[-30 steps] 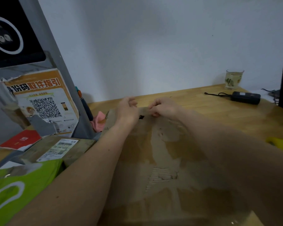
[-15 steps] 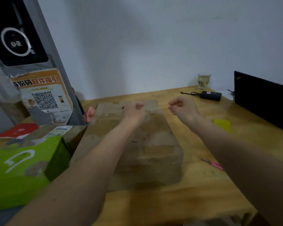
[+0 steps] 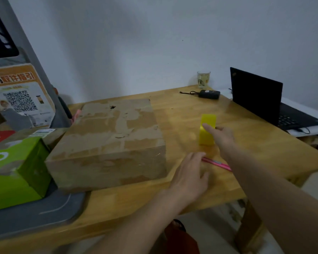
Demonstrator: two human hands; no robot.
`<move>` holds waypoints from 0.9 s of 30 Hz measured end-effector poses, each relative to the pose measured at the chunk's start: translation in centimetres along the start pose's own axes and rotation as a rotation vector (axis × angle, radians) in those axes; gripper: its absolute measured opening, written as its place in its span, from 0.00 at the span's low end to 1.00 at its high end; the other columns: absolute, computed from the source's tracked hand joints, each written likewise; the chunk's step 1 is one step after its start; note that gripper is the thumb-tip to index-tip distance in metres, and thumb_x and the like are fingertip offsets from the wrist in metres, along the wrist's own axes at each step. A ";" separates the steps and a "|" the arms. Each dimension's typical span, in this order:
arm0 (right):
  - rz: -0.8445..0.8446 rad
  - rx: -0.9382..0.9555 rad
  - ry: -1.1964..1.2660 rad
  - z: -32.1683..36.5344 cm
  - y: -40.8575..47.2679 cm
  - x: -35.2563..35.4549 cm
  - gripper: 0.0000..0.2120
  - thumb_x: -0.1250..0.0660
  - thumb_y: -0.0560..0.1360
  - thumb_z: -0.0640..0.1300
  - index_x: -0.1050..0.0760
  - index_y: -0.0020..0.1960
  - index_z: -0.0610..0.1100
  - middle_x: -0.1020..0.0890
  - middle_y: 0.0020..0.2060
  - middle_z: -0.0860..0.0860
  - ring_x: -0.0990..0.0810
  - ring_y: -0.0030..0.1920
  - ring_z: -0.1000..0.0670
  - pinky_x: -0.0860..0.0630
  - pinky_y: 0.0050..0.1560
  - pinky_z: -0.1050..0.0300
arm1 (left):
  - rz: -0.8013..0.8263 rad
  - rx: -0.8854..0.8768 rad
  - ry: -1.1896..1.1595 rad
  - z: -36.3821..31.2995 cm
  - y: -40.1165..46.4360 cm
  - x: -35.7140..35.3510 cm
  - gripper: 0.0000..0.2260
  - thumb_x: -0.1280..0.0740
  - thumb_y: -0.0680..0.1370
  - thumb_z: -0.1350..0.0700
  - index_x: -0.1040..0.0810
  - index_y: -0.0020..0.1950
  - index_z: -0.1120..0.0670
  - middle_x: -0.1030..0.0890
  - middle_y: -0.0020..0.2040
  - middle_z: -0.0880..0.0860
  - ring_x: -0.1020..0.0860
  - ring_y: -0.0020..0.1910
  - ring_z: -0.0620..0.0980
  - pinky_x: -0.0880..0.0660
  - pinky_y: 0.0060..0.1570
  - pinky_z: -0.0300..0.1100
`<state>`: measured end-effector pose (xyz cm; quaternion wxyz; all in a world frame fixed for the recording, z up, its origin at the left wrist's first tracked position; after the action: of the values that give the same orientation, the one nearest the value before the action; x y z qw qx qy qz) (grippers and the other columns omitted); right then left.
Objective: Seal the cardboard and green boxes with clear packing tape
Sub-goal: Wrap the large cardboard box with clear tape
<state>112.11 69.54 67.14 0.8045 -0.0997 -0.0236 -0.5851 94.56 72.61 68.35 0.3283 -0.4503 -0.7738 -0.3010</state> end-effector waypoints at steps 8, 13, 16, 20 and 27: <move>0.250 0.166 0.184 0.7 -0.7 -1.6 0.04 0.29 0.74 0.40 0.21 0.48 0.45 0.19 0.42 0.49 0.21 0.44 0.49 0.27 0.41 0.58 | -0.009 0.196 -0.045 3.4 -1.3 -0.8 0.21 0.34 0.79 0.55 0.33 0.71 0.49 0.29 0.68 0.48 0.32 0.68 0.47 0.35 0.66 0.39; 0.333 0.202 0.193 0.8 -2.4 -1.1 0.12 0.30 0.75 0.42 0.22 0.58 0.43 0.17 0.54 0.46 0.20 0.48 0.52 0.26 0.44 0.59 | -0.093 0.269 -0.156 3.2 -0.7 0.1 0.26 0.31 0.78 0.56 0.35 0.74 0.49 0.30 0.70 0.48 0.32 0.71 0.47 0.34 0.70 0.44; 0.337 0.249 0.239 2.9 -3.9 -0.2 0.10 0.31 0.76 0.45 0.22 0.57 0.48 0.16 0.53 0.48 0.19 0.53 0.51 0.26 0.51 0.53 | -0.160 0.308 -0.203 2.6 -0.1 1.1 0.31 0.30 0.77 0.55 0.40 0.77 0.51 0.33 0.74 0.49 0.34 0.72 0.48 0.35 0.71 0.46; 0.475 0.334 0.350 9.1 -7.2 1.2 0.08 0.33 0.77 0.45 0.23 0.56 0.49 0.15 0.50 0.49 0.18 0.55 0.49 0.24 0.54 0.47 | -0.260 0.321 -0.325 1.1 0.2 3.3 0.39 0.27 0.75 0.54 0.48 0.80 0.50 0.40 0.78 0.48 0.40 0.76 0.48 0.39 0.74 0.47; 0.681 0.141 0.567 8.4 -12.3 0.3 0.18 0.31 0.70 0.47 0.24 0.59 0.46 0.16 0.51 0.47 0.19 0.55 0.45 0.21 0.51 0.42 | -0.311 0.299 -1.143 0.8 -1.4 4.2 0.32 0.22 0.69 0.60 0.29 0.71 0.58 0.21 0.65 0.55 0.23 0.64 0.49 0.28 0.66 0.47</move>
<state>101.19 67.25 77.09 0.9306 0.1176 0.1923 -0.2883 91.53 74.71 70.95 -0.1268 -0.3715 -0.9180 0.0557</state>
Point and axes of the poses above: each hand's wrist, its own y-axis towards the middle knuckle, its own x-axis out of the back of the hand, z = x × y, the point moved 8 cm from there along y, towards the middle knuckle
